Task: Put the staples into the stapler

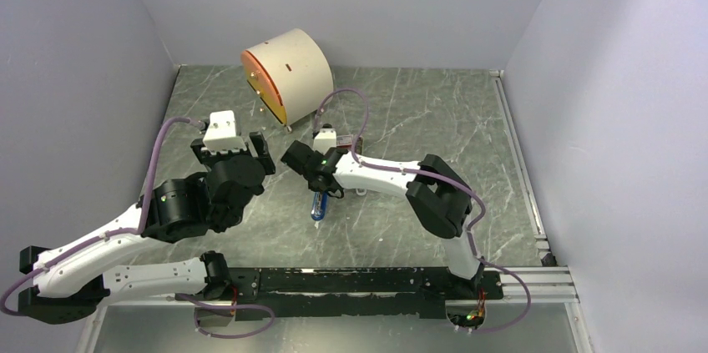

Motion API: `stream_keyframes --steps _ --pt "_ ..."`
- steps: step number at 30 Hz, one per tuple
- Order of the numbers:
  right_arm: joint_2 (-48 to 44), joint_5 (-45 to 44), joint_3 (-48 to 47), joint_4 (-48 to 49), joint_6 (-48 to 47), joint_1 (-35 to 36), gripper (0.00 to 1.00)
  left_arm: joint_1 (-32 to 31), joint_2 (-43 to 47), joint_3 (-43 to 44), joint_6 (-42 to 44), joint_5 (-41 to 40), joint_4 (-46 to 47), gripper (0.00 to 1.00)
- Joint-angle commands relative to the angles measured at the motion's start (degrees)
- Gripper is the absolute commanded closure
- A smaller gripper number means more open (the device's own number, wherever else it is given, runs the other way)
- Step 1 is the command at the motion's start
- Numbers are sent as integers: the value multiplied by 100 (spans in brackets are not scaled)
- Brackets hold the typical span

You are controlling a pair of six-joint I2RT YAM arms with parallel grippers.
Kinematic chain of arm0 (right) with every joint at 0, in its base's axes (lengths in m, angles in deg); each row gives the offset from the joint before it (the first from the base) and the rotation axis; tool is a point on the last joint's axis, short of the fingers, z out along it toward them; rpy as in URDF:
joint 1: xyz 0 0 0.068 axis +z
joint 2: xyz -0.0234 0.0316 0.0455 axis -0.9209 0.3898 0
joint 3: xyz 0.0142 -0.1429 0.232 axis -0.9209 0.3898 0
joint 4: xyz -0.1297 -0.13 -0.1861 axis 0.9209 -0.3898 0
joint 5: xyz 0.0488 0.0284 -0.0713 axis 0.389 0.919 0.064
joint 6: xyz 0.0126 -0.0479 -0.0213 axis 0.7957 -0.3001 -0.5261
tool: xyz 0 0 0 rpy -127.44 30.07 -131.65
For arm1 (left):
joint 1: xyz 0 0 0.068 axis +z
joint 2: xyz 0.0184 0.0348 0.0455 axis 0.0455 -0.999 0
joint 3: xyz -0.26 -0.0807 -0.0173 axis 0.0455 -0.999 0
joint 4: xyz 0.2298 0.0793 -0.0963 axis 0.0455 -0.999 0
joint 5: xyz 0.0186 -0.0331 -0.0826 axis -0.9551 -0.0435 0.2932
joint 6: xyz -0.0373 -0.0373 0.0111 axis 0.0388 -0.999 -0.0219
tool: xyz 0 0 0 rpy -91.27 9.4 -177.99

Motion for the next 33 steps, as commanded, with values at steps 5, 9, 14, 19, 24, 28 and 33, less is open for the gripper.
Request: stream_keyframes --steps 5,9,14,19,24,28,33 --pt "114 -73 -127 26 -14 -25 82 -12 50 -70 -8 -179 74 21" --pt "10 -87 -71 84 25 -24 82 -12 48 -83 9 -190 81 20" --pt "-193 -202 -31 49 115 -22 82 -12 41 -94 7 -168 94 21" --pt "-329 -218 -14 59 145 -24 82 -12 46 -102 5 -163 103 21" --pt "-378 -183 0 112 101 -27 82 -12 53 -109 11 -149 112 20" --pt "-284 -130 -28 100 92 -22 82 -13 51 -109 2 -148 97 21" --pt "-190 -126 -5 88 87 -24 83 -12 59 -134 -1 -143 110 21"
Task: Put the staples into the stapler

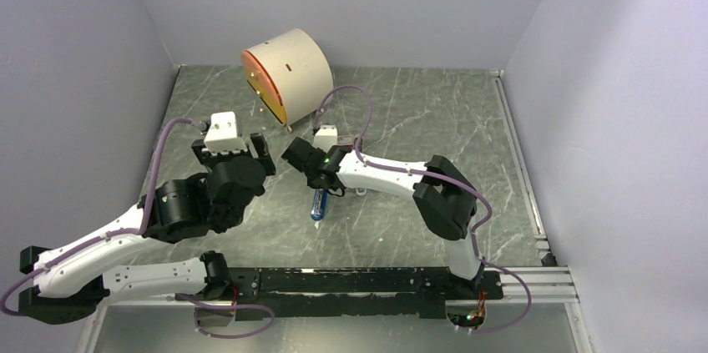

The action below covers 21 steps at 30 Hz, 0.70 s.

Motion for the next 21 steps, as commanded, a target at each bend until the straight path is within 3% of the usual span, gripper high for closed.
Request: stream_keyframes --steps 1,21 --pt "26 -140 -5 21 63 -26 83 -12 45 -78 7 -149 104 20" --pt "212 -83 22 -59 46 -25 82 -12 -6 -88 -27 -167 90 20"
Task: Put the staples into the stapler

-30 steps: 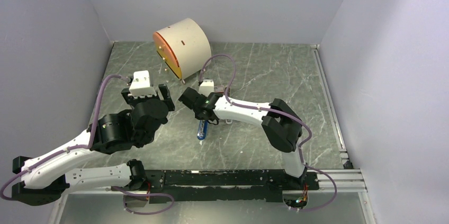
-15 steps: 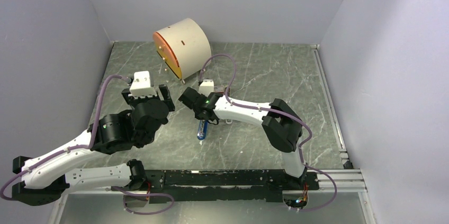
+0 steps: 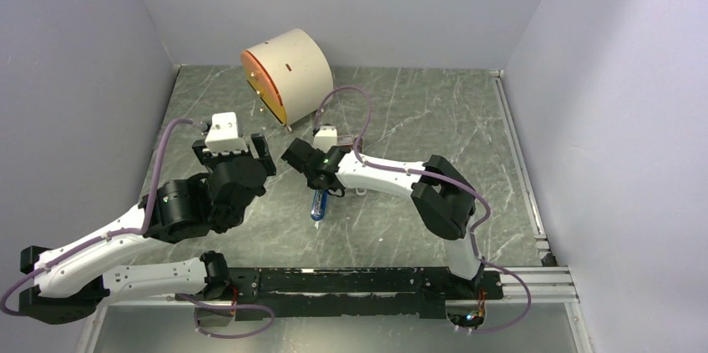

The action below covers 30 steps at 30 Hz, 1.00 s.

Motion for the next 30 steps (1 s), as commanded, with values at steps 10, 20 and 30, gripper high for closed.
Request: stream_keyframes --steps 10,20,30 --pt "183 -76 33 -61 56 -21 82 -14 -4 -64 -24 -167 97 20" --pt "145 -133 59 -140 137 -26 82 -12 -11 -68 -34 -154 98 20" --pt "174 -17 91 4 118 -28 82 -12 -16 -74 -44 -149 91 20"
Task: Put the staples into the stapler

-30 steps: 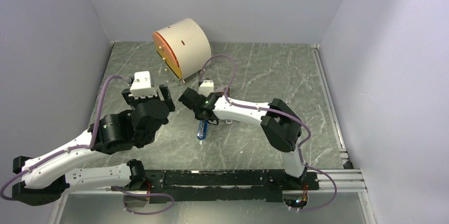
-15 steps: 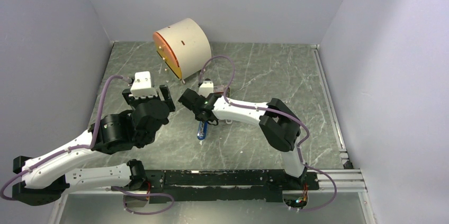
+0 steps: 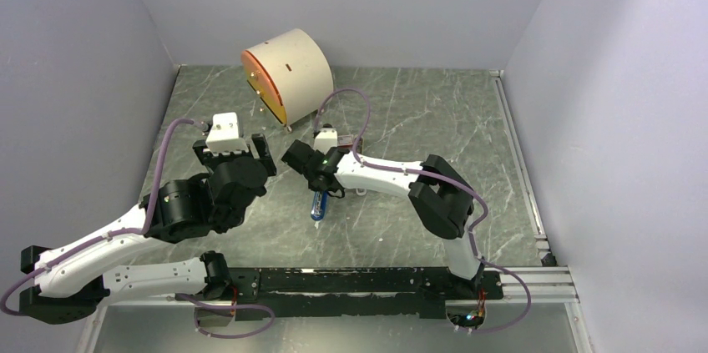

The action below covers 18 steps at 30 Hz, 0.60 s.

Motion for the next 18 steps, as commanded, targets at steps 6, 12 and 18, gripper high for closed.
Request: stream_keyframes --steps 6,12,18 --pt "-128 -135 124 198 95 -28 82 -12 9 -54 -45 -157 87 20" --pt "-316 -185 177 234 155 -24 82 -17 14 -49 -43 -158 77 20" --pt "-339 -155 172 263 150 -24 82 -17 4 -54 -42 -140 81 20"
